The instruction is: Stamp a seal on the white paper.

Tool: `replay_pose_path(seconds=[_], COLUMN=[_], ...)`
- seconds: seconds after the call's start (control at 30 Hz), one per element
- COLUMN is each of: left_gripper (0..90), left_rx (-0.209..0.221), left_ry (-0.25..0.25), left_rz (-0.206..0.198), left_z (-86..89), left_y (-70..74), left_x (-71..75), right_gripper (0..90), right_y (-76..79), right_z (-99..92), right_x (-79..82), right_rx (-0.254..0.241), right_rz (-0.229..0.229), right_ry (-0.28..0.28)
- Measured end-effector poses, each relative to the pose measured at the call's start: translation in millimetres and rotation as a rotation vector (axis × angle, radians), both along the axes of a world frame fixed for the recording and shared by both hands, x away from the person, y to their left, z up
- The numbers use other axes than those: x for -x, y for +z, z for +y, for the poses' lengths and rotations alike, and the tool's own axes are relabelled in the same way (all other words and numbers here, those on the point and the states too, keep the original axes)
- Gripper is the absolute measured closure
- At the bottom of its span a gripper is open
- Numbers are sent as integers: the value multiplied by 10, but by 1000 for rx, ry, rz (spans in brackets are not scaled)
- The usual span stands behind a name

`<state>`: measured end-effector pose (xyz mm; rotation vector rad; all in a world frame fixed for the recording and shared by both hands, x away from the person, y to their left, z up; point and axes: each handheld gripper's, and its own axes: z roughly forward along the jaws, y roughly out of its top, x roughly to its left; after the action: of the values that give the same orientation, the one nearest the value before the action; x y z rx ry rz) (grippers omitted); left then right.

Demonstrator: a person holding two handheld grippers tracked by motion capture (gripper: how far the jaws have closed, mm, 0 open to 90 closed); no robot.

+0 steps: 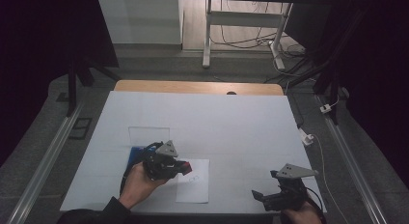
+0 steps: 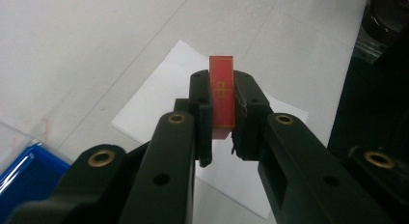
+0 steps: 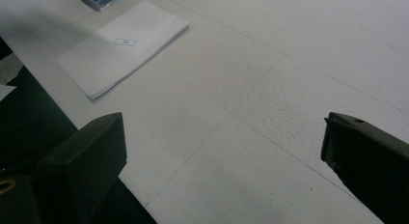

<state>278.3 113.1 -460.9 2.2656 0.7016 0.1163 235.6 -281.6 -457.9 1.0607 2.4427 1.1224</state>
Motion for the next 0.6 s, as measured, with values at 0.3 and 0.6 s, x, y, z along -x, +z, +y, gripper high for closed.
replay_pose_path(seconds=[0.3, 0.6], left_gripper=[796, 795], left_rx=[19, 19], left_ry=[55, 98], left_rz=[-7, -10], left_z=[210, 371], left_y=[63, 100], left_x=[-16, -35], right_gripper=[23, 23], right_y=[-1, -1], right_z=[2, 2], right_x=[0, 1], right_rx=[1, 2], right_rz=[-1, -2], right_ry=[0, 0])
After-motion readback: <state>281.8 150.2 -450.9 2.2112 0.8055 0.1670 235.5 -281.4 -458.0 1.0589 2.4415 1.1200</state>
